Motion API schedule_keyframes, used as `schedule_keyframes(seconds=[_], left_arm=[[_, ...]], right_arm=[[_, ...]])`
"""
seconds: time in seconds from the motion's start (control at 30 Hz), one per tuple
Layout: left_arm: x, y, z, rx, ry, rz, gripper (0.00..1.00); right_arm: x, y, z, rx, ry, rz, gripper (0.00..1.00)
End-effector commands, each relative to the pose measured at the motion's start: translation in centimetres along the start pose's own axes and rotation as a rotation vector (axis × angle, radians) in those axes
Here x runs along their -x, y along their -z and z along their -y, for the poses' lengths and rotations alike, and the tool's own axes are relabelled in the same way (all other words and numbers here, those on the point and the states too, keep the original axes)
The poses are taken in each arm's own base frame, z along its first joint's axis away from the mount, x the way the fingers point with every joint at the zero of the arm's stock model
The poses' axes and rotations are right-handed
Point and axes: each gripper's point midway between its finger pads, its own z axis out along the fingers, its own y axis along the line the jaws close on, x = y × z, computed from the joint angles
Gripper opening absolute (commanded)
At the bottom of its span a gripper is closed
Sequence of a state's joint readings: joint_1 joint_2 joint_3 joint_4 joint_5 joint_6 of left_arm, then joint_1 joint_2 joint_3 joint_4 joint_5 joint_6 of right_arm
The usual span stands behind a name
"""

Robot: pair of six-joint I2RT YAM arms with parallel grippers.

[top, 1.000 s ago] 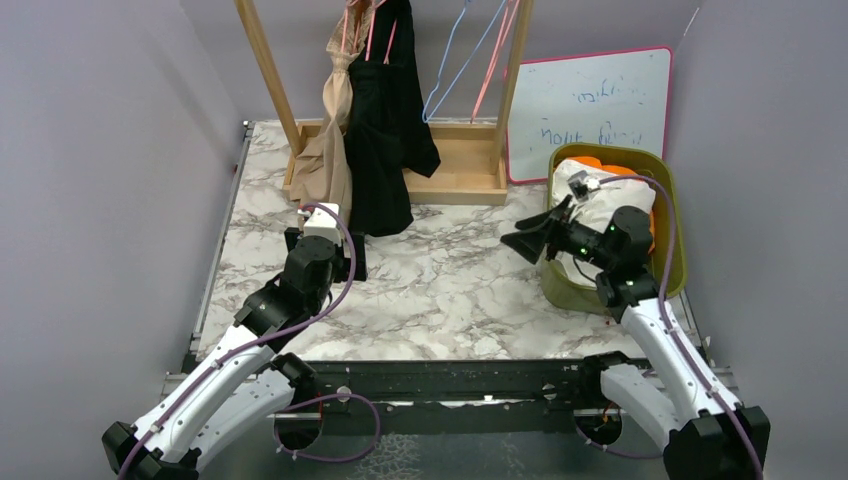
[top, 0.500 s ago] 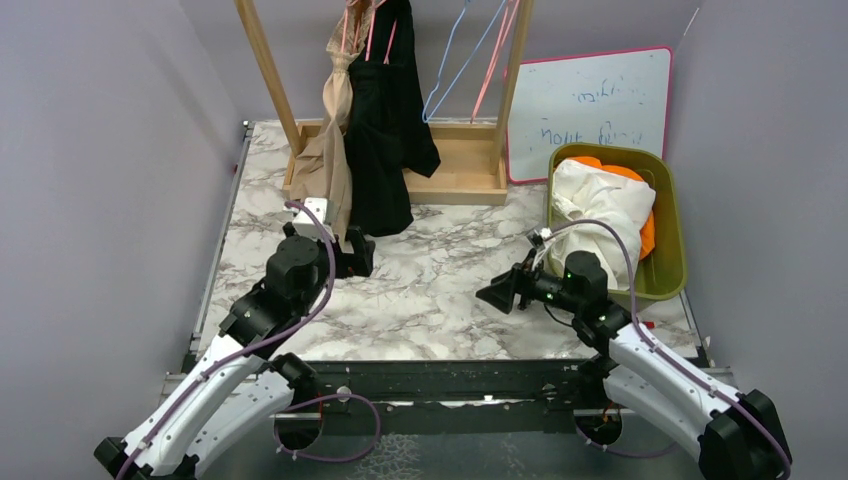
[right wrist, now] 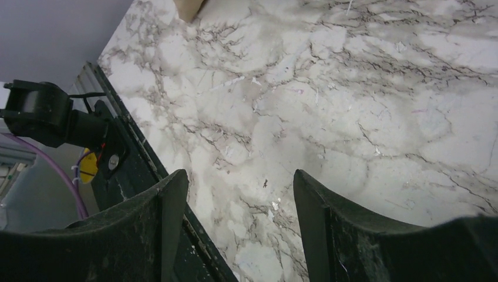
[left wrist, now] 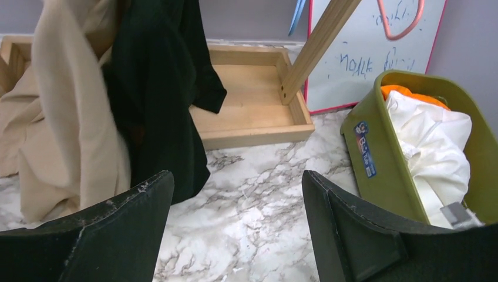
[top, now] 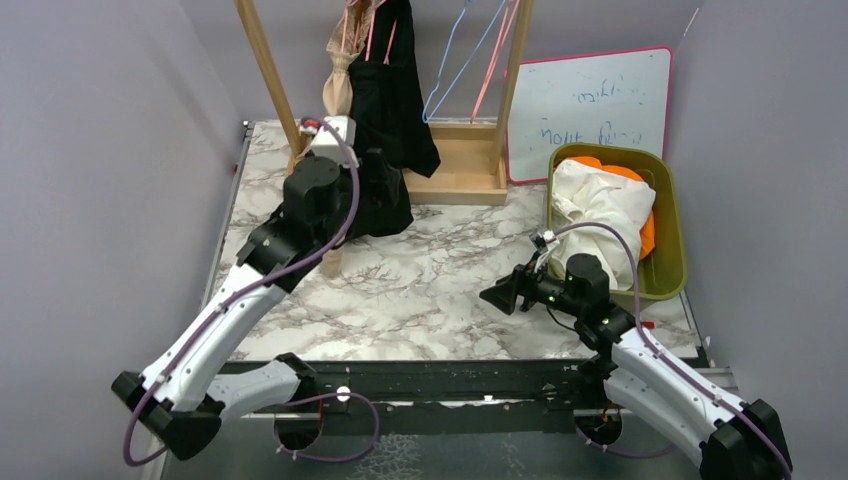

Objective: Remove the shorts from the hanger
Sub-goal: Pick up the hanger from the clothes rod.

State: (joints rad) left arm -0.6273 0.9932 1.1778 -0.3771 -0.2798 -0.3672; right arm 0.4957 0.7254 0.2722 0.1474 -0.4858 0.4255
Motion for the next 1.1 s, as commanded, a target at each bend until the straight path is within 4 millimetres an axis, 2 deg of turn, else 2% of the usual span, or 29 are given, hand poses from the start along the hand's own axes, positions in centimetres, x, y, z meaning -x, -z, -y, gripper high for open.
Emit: schedule_keyframes(seconds=[0.0,0.07,0.23,0.33,0.53,0.8,1.07], left_arm=[[2.7,-1.3,0.4,0.034,-0.015,0.001,0.82],[4.1,-1.9,0.4,0.049,-0.023,0.010,0.79],[5.9,-3.1,0.0,0.100,-0.050,0.009,0.73],[5.7,-3.0,-0.5,0.124,-0.066,-0.014,0.71],[4.7,-2.4,-1.7,0.159,-0.082,-0.028,0.74],[5.2,-4.9,-2.6,0.208,-0.134,-0.055,0.74],[7.2,-7.6,-2.9,0.219,-0.187,-0.041,0.72]], right_arm=[[0.5,0.3,0.5,-0.047,0.018,0.001,0.68],[0.5,0.3,0.6,-0.054,0.016,0.001,0.68],[0.6,0.4,0.6,-0.064,0.011,-0.004,0.69],[0.4,0.4,0.9,-0.077,0.005,-0.011,0.68],[0.2,0.3,1.3,-0.098,-0.005,-0.017,0.69],[0.0,0.3,1.3,-0.109,-0.028,-0.048,0.69],[-0.2,0.4,1.5,-0.121,-0.046,-0.049,0.69]])
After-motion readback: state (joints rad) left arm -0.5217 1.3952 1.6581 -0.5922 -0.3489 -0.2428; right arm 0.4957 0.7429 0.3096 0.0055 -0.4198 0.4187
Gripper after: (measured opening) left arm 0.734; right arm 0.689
